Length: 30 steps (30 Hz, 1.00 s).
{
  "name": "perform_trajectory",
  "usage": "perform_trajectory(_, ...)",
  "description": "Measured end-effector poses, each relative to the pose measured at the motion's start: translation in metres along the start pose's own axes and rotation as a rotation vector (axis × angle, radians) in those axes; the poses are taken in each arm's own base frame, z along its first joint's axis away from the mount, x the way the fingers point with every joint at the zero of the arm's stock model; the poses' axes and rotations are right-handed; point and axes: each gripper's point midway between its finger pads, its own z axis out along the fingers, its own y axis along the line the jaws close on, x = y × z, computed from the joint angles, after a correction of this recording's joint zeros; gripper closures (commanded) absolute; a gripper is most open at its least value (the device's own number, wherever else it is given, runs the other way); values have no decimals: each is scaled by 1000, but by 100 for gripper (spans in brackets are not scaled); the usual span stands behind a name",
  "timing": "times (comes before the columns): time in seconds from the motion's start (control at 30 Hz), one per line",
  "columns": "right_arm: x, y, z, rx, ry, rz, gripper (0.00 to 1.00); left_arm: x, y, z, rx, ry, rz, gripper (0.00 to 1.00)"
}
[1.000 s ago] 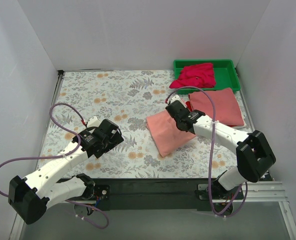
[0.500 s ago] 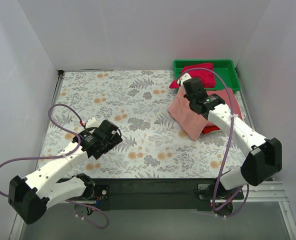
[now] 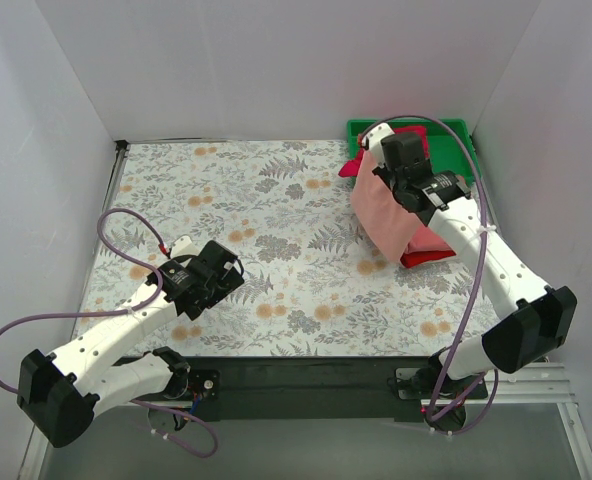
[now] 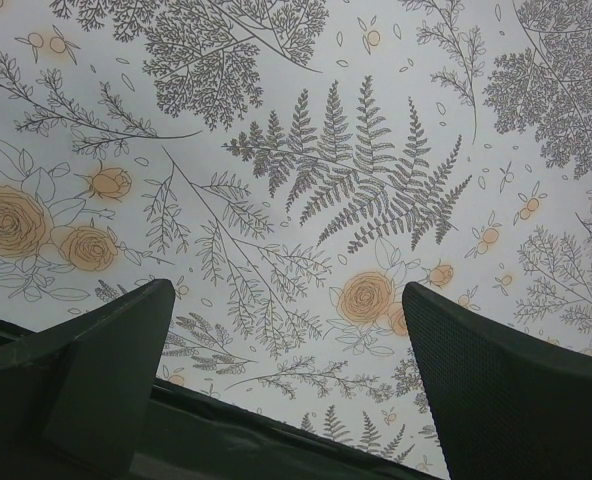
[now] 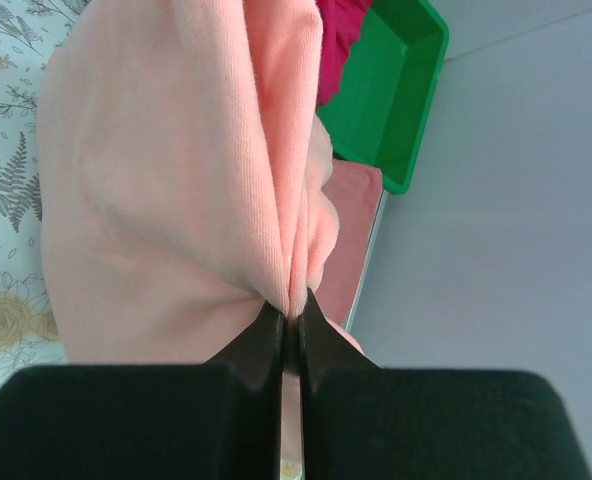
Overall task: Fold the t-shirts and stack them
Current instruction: Neatly place the folded tshirt to the corner
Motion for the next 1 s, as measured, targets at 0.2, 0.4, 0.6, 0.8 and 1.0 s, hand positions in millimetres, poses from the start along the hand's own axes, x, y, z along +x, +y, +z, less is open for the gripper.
perform_trajectory(0.2,-16,-13,-15,-7,-35,16,99,-1,0,0,-1,-7,0,2)
perform_trajectory(0.4,-31,-35,-27,23,-78,58,99,-2,1,1,-3,-13,0,2)
perform_trajectory(0.6,-22,-41,-22,-4,-61,81,99,-2,1,1,-6,-14,1,2)
perform_trajectory(0.8,-7,-47,-13,-17,-28,121,99,-1,2,3,-20,-13,7,2)
perform_trajectory(1.0,29,-57,8,-15,67,163,99,-1,2,5,-26,-11,10,2)
